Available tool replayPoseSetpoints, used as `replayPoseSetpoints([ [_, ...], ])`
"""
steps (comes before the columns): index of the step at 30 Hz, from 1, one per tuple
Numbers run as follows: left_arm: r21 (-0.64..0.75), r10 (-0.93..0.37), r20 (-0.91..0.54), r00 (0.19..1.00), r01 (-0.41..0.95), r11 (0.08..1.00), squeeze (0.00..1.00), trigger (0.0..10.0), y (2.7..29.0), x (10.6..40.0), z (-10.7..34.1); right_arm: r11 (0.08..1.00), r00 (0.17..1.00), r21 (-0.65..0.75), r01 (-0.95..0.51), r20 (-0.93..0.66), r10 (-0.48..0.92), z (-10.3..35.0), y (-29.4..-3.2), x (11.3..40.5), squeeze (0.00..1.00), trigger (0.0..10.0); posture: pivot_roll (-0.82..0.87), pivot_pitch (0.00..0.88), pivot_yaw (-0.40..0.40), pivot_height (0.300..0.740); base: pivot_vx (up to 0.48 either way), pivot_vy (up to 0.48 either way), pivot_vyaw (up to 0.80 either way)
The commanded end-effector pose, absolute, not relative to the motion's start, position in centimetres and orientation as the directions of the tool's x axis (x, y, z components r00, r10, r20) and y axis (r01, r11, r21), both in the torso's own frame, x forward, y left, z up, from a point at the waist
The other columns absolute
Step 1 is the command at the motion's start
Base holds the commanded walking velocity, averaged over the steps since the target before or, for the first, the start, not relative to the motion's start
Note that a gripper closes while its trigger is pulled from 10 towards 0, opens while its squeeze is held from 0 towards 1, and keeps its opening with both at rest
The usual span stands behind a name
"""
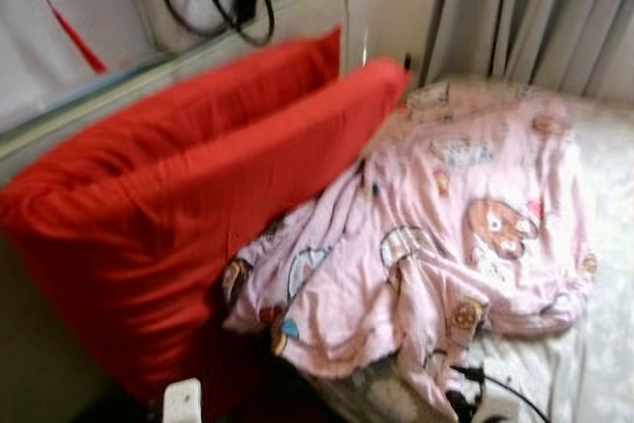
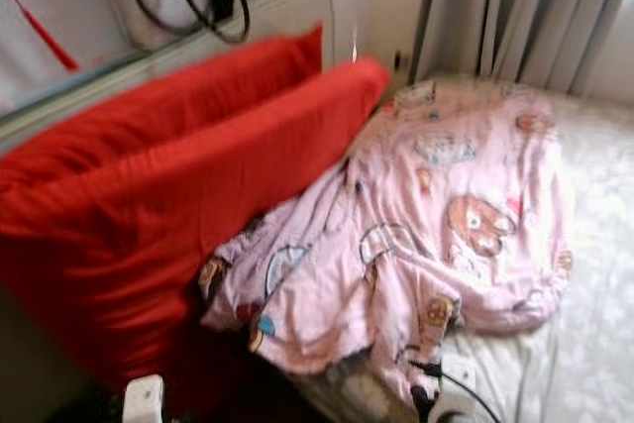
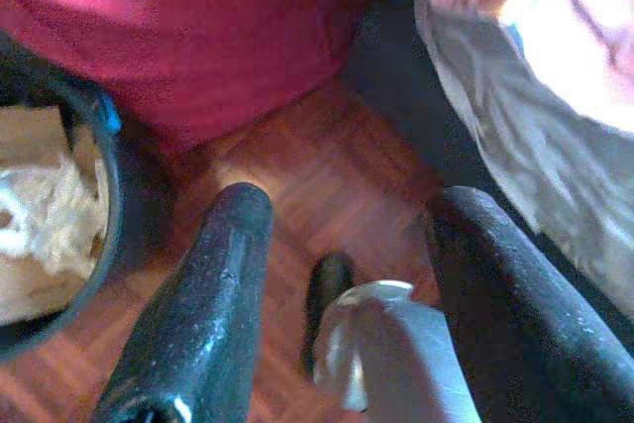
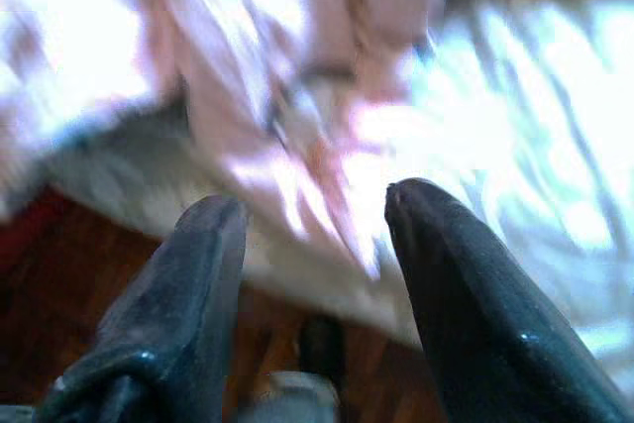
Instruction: Clean up the room
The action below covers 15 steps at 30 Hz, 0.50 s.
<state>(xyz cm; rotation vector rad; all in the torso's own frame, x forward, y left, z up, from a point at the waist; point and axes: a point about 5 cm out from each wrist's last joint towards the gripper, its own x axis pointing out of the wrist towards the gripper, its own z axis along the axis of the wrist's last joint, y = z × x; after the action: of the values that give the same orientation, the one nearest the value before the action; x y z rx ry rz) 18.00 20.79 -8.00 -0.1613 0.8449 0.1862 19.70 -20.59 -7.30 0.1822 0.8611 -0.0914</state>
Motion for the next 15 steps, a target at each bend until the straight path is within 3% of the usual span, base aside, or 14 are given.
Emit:
replayPoseSetpoints([
  [1, -0.036, 0.125, -0.762, 0.635, -0.234, 0.972, 0.00, 10.0, 21.5, 17.6, -8.1, 0.980, 0.655, 0.141, 0.143, -0.755, 0.013, -7.4, -19.8, 19.7, 0.00, 10.0, 0.06, 0.000, 0.019, 0.740, 0.000, 0.000, 0.00],
  [6, -0.059, 0.153, -0.686, 0.711, -0.265, 0.962, 0.00, 10.0, 22.5, 19.8, -6.6, 0.978, 0.720, 0.148, 0.148, -0.694, -0.004, -6.9, -20.0, 20.0, 0.00, 10.0, 0.06, 0.000, 0.018, 0.740, 0.000, 0.000, 0.00],
  [12, -0.069, 0.169, -0.625, 0.762, -0.269, 0.961, 0.00, 10.0, 23.5, 19.8, -6.0, 0.974, 0.764, 0.163, 0.155, -0.645, -0.013, -6.6, -20.2, 20.2, 0.00, 10.0, 0.07, 0.000, 0.009, 0.740, 0.000, 0.000, 0.00],
  [13, -0.072, 0.160, -0.562, 0.812, -0.241, 0.968, 0.00, 10.0, 23.7, 20.4, -5.3, 0.979, 0.818, 0.167, 0.116, -0.575, 0.001, -5.2, -19.6, 22.5, 0.00, 10.0, 0.07, 0.000, 0.007, 0.740, 0.000, 0.000, 0.00],
  [15, -0.072, 0.160, -0.562, 0.812, -0.241, 0.968, 0.00, 10.0, 23.7, 20.4, -5.3, 0.979, 0.818, 0.167, 0.116, -0.575, 0.001, -5.2, -19.6, 22.5, 0.00, 10.0, 0.07, 0.000, 0.007, 0.740, 0.000, 0.000, 0.00],
])
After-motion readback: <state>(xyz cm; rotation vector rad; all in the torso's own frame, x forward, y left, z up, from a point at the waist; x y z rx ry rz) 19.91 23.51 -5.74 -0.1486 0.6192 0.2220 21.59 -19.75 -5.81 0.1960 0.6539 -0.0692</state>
